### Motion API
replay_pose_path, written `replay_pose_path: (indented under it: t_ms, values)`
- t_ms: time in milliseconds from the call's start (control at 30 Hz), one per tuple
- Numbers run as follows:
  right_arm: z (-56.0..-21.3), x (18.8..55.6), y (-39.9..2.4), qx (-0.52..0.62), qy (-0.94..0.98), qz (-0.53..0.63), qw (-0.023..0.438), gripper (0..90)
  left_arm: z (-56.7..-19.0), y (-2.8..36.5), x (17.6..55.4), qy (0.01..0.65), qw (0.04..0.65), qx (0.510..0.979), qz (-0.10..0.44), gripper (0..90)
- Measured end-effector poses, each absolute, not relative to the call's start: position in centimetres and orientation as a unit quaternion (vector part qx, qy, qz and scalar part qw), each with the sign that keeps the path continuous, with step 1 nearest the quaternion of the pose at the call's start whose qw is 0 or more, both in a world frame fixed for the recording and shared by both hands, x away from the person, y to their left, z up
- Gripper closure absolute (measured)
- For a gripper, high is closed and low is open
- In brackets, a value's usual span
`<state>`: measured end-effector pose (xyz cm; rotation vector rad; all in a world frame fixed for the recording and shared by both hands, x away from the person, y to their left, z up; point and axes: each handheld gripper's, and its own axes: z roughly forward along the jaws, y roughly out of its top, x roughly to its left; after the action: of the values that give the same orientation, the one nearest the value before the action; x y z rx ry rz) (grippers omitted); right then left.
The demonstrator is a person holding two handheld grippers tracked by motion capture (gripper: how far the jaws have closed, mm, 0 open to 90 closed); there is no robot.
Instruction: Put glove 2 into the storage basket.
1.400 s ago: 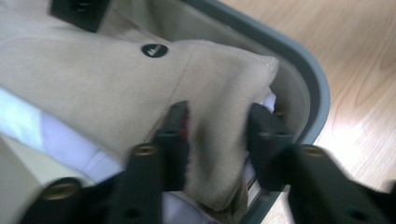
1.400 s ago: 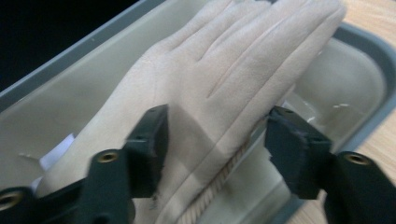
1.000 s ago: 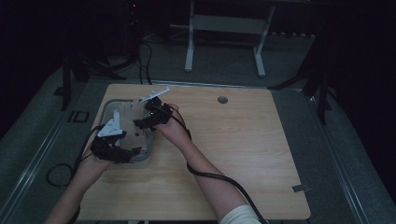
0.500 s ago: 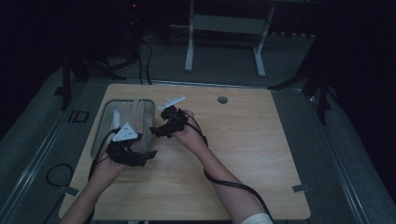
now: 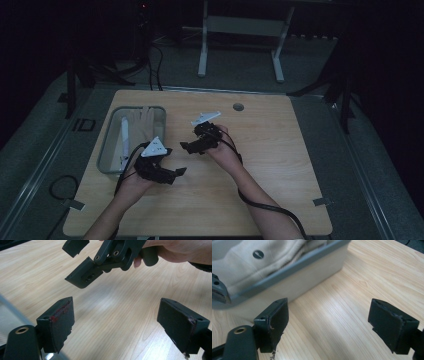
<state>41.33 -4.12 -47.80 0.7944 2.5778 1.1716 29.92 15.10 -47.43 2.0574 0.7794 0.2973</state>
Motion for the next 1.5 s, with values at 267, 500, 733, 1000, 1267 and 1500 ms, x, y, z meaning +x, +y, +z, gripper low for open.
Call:
replay_pose_path:
  t_ms: [267, 500, 733, 1000, 1267, 1500]
  values:
    - [-49.0, 40.5, -6.4, 0.275, 0.87, 0.397, 0.1, 16.6, -48.7, 13.0, 29.6, 0.29, 0.447, 0.84, 0.102, 14.6]
    - [-50.2, 40.1, -8.0, 0.28, 0.868, 0.397, 0.099, 16.8, -50.2, 11.9, 29.5, 0.279, 0.454, 0.841, 0.093, 14.6]
    - [-51.8, 39.6, -9.2, 0.283, 0.867, 0.399, 0.097, 15.8, -51.8, 10.7, 29.5, 0.261, 0.451, 0.849, 0.085, 14.6]
    - [-53.5, 39.2, -10.5, 0.281, 0.867, 0.4, 0.096, 14.1, -53.2, 10.0, 29.5, 0.261, 0.448, 0.852, 0.069, 14.6]
    - [-54.6, 38.5, -11.7, 0.274, 0.869, 0.4, 0.104, 14.1, -54.1, 9.1, 29.3, 0.255, 0.45, 0.854, 0.061, 14.5]
    - [-55.0, 37.6, -12.9, 0.272, 0.869, 0.396, 0.114, 14.0, -55.0, 8.6, 29.1, 0.245, 0.454, 0.855, 0.057, 14.5]
